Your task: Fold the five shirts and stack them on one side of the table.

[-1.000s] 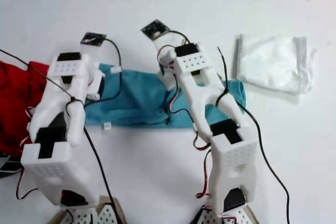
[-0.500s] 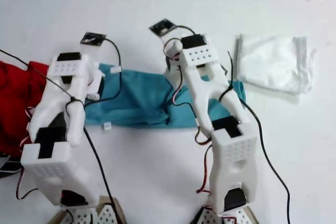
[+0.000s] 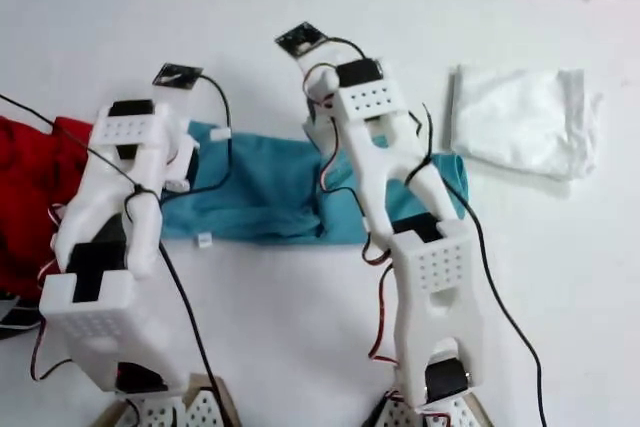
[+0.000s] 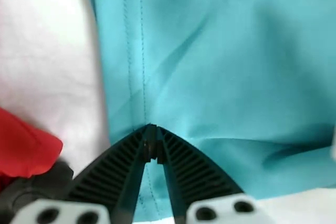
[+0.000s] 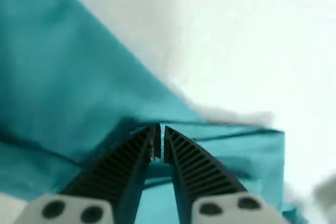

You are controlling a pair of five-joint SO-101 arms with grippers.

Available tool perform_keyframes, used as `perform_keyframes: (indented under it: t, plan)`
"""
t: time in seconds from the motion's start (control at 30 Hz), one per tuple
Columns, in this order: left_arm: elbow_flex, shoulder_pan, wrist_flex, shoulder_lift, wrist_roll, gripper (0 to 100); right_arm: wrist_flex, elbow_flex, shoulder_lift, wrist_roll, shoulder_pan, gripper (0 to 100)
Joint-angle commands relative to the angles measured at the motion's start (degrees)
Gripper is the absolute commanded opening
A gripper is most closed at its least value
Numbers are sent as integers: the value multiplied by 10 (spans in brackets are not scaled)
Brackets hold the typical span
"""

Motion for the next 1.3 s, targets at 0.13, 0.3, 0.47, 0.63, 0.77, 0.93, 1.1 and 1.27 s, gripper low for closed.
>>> perform_keyframes:
  t: [0.13, 0.3, 0.47, 0.63, 0.77, 0.93, 1.1, 1.27]
  plan:
    - [-23, -4, 3, -4, 1, 29, 135, -37, -48, 49, 23, 20]
    - [-23, -4, 4, -4, 1, 29, 160, -7, -80, 73, 88, 20]
    - [-23, -4, 1, -4, 1, 30, 143, 83, -94, 119, 138, 20]
    - [-38, -3, 4, -4, 3, 30, 32, 204, -99, 126, 177, 20]
    - [-46, -4, 4, -7, 2, 30, 18, 259, -101, 157, 198, 20]
    - [-49, -4, 3, -4, 4, 30, 24, 330, -160, 190, 204, 20]
    - [-49, -4, 0, -4, 4, 30, -2, 371, -284, 190, 203, 20]
    - [-49, 1, 0, -4, 4, 30, -55, 372, -319, 167, 189, 25]
